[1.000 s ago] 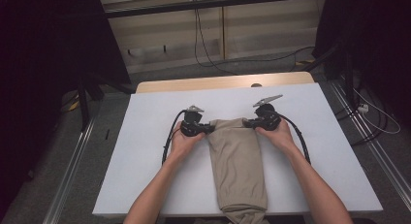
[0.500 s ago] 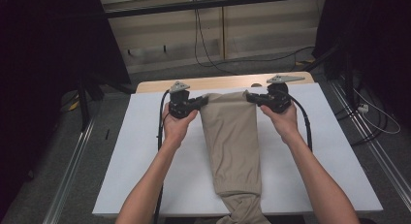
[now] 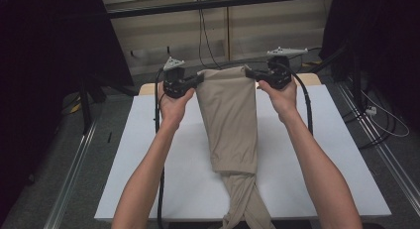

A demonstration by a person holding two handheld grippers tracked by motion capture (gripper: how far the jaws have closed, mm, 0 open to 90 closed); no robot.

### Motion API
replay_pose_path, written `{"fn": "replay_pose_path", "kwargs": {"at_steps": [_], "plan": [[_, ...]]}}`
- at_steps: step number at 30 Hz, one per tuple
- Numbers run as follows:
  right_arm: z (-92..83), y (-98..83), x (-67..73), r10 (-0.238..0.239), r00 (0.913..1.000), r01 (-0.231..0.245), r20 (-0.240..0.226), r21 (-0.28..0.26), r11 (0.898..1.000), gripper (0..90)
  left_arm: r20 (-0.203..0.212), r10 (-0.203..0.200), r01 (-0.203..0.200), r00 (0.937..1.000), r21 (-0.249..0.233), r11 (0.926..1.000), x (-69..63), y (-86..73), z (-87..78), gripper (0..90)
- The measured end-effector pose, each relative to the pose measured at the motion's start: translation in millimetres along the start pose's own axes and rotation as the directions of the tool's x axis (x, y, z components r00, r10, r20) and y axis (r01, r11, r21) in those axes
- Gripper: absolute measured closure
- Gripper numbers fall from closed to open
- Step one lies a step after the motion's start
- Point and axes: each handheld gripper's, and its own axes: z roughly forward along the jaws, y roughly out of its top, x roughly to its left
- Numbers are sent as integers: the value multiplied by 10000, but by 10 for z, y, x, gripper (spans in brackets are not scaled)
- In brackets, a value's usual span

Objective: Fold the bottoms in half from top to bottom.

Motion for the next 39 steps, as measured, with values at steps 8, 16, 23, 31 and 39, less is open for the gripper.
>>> {"fn": "replay_pose_path", "kwargs": {"at_steps": [8,16,23,31,39], "plan": [[187,236,-141,137,9993,-136,361,-24,9999,868,-246,-388,387,9989,-47,9992,175,244,265,837],[556,362,-361,336,9871,-378,1565,240,9990,636,-734,-684,713,9950,372,9968,373,254,671,792],[625,-53,-358,491,9922,-637,1144,1284,9897,451,-586,-749,826,9955,1424,9864,310,-149,679,326],[41,-816,425,-1079,9813,1446,-1596,2401,9599,583,33,102,-105,9999,1444,9895,-76,-589,131,210],[-554,-1744,1365,-1933,8793,3509,-4352,3178,8809,639,551,503,-603,9972,1987,9782,-358,-1127,-460,176]]}}
